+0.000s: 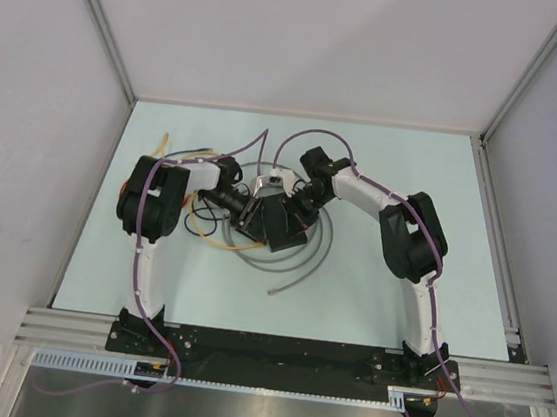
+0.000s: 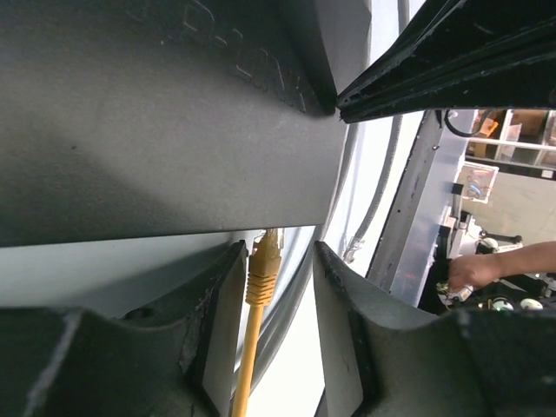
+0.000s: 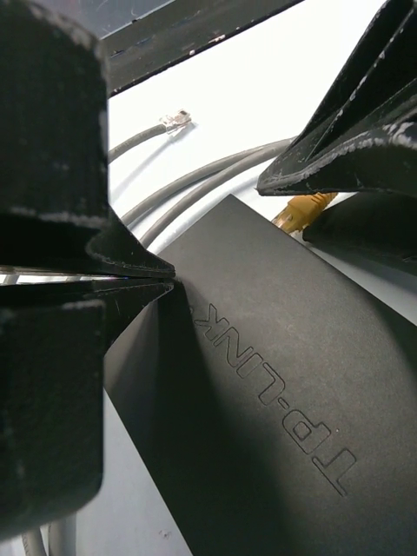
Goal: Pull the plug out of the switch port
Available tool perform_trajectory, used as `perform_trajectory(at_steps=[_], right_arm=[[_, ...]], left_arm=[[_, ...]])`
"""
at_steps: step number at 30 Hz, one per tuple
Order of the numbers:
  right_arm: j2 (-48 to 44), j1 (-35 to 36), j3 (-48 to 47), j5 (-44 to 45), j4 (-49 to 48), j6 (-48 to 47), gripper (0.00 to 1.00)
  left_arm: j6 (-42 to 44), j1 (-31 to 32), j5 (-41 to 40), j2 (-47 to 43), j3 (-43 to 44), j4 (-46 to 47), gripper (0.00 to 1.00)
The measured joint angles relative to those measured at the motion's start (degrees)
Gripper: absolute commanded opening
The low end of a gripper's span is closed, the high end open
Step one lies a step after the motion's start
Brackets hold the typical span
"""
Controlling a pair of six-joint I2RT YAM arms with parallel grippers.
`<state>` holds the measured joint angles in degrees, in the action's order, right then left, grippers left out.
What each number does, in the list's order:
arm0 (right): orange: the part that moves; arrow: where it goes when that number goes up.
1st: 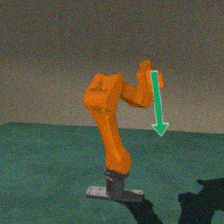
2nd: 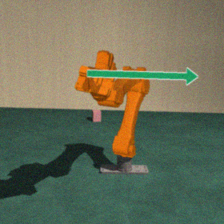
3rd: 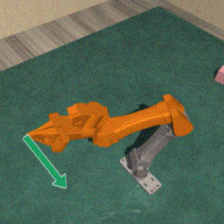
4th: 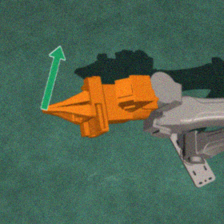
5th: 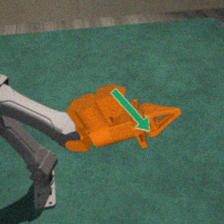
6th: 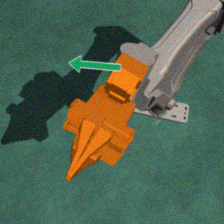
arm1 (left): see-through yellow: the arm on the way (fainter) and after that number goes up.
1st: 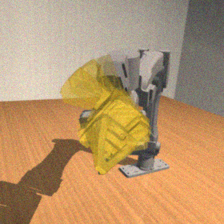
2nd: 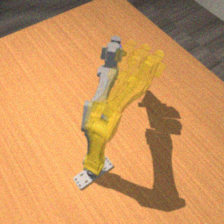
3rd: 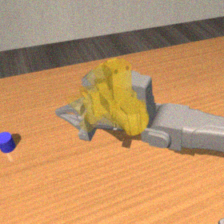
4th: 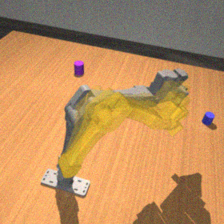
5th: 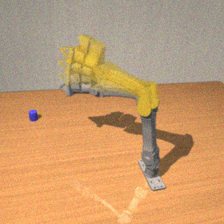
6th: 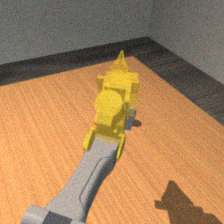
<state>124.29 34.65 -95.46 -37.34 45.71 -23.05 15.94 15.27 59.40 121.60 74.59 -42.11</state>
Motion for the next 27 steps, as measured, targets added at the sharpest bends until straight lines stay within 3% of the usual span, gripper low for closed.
perform_trajectory(at_steps=[7, 13, 20, 27], right_arm=[[0.2, 0.0, 0.1, -0.6, 0.0, 0.5, 0.0], [0.2, 0.0, 0.1, -0.7, 0.0, 0.6, 0.0], [0.2, 0.0, 0.1, -0.5, -0.1, 1.1, 0.0], [0.2, 0.0, 0.1, -0.3, -0.2, 1.6, 0.0]], left_arm=[[-0.1, 0.1, 0.5, 0.4, 0.0, 0.4, 0.39], [-0.9, 0.2, 0.3, 0.9, 0.0, 1.1, 0.28], [-2.1, 0.4, -0.9, 1.0, 0.5, 0.8, 0.05], [-1.9, 1.5, -5.0, 1.0, 3.9, -3.9, 0.0]])
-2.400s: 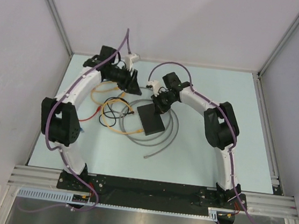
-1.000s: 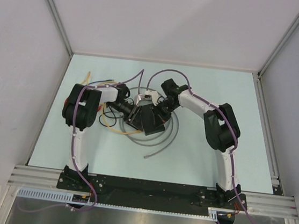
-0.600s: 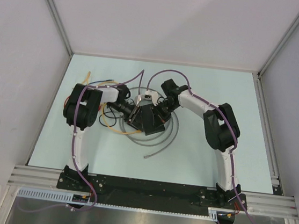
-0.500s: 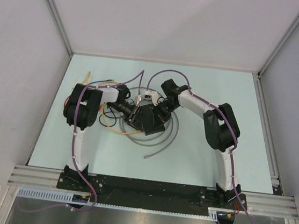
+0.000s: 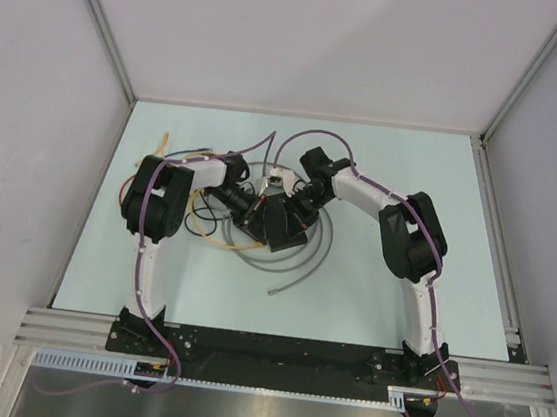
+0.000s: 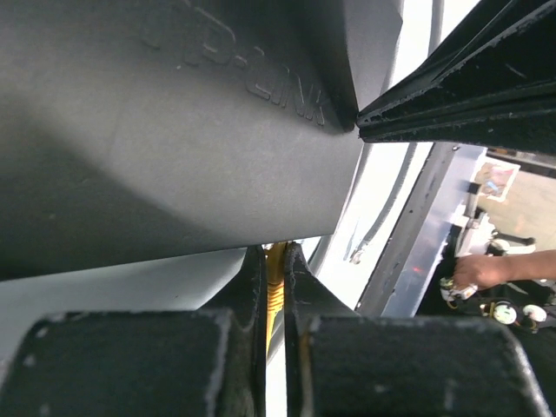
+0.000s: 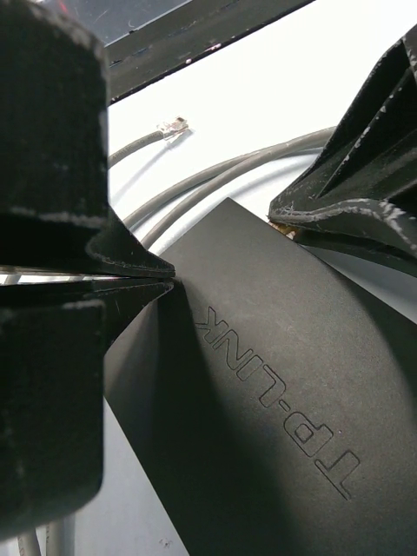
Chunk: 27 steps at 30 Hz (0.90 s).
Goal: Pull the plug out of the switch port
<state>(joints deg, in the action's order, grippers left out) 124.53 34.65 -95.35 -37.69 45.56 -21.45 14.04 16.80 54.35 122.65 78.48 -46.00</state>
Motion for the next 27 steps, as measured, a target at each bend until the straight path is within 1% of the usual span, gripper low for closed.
perform_trajectory(at_steps=[5, 9, 12, 18, 21, 27], right_arm=[[0.0, 0.0, 0.2, 0.1, -0.2, 0.2, 0.0], [-0.2, 0.0, 0.5, 0.1, -0.6, 0.3, 0.0], [-0.3, 0.0, 0.6, 0.1, -0.7, 0.4, 0.0], [-0.4, 0.0, 0.7, 0.2, -0.8, 0.4, 0.0], [-0.4, 0.1, 0.8, 0.3, -0.8, 0.4, 0.0], [-0.5, 0.1, 0.9, 0.4, -0.9, 0.4, 0.0]], left_arm=[[1.1, 0.2, -0.6, 0.0, 0.1, -0.3, 0.0], [1.4, -0.1, 1.2, -0.3, -1.8, 1.9, 0.0], [1.6, -0.2, 1.4, -0.3, -1.8, 1.9, 0.0], [2.6, -0.2, 0.7, 1.5, 2.0, -2.8, 0.0], [3.1, -0.2, 0.8, 1.9, 2.5, -3.6, 0.0], [3.6, -0.8, 3.4, 1.0, -1.2, 0.4, 0.0]])
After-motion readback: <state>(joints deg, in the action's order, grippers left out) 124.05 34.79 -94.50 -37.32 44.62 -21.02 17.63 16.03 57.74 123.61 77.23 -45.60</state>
